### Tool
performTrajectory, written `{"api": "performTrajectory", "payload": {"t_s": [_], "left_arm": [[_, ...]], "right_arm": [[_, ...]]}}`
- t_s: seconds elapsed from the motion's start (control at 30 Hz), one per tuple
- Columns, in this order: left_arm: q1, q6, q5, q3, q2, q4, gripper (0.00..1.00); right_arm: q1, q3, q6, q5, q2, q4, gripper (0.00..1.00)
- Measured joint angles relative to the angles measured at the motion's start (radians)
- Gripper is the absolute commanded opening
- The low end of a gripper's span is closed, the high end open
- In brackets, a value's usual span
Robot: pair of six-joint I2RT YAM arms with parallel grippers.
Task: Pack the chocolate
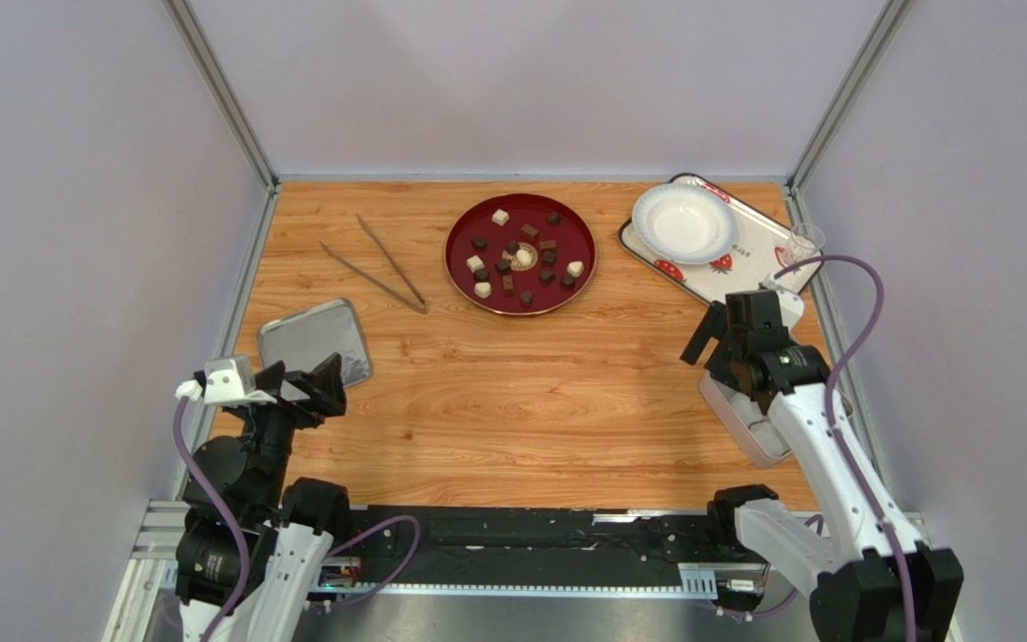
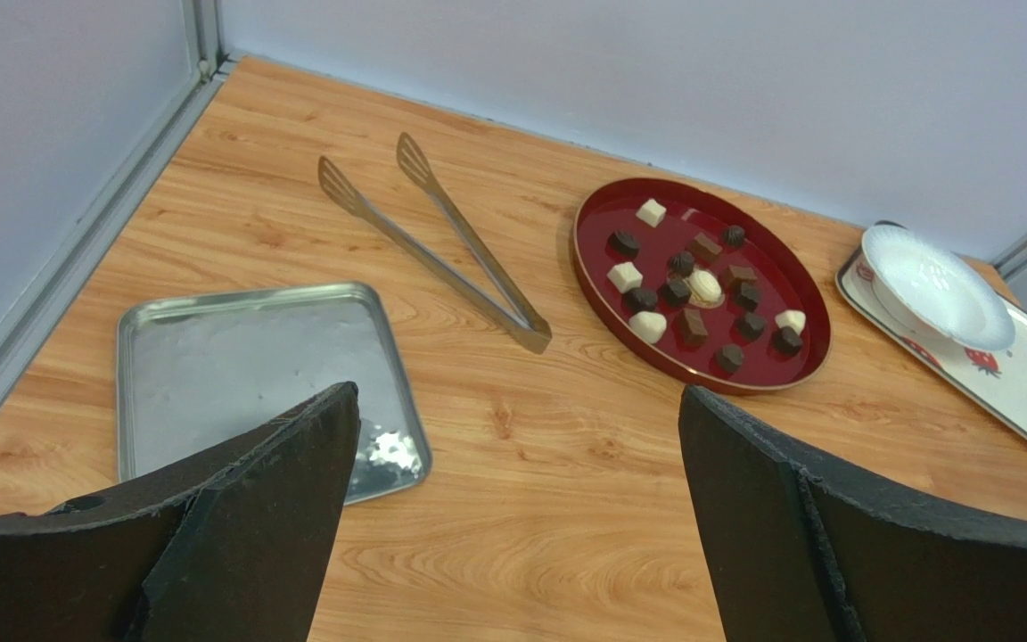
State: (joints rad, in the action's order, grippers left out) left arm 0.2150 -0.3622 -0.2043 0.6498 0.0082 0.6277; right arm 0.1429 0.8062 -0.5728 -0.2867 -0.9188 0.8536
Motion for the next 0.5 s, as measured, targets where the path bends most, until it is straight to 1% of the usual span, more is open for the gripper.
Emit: {"api": "performTrajectory", "payload": {"t_s": [0.27, 0.5], "left_arm": [[0.002, 0.0, 0.0, 0.0, 0.0, 0.001, 0.97], [0.002, 0.0, 0.0, 0.0, 0.0, 0.001, 0.96]], "right_arm": [[0.0, -0.004, 0.062, 0.074, -0.248, -0.108, 0.98], [0.0, 0.03, 0.117, 0.142, -0.391, -0.162, 0.92]]}}
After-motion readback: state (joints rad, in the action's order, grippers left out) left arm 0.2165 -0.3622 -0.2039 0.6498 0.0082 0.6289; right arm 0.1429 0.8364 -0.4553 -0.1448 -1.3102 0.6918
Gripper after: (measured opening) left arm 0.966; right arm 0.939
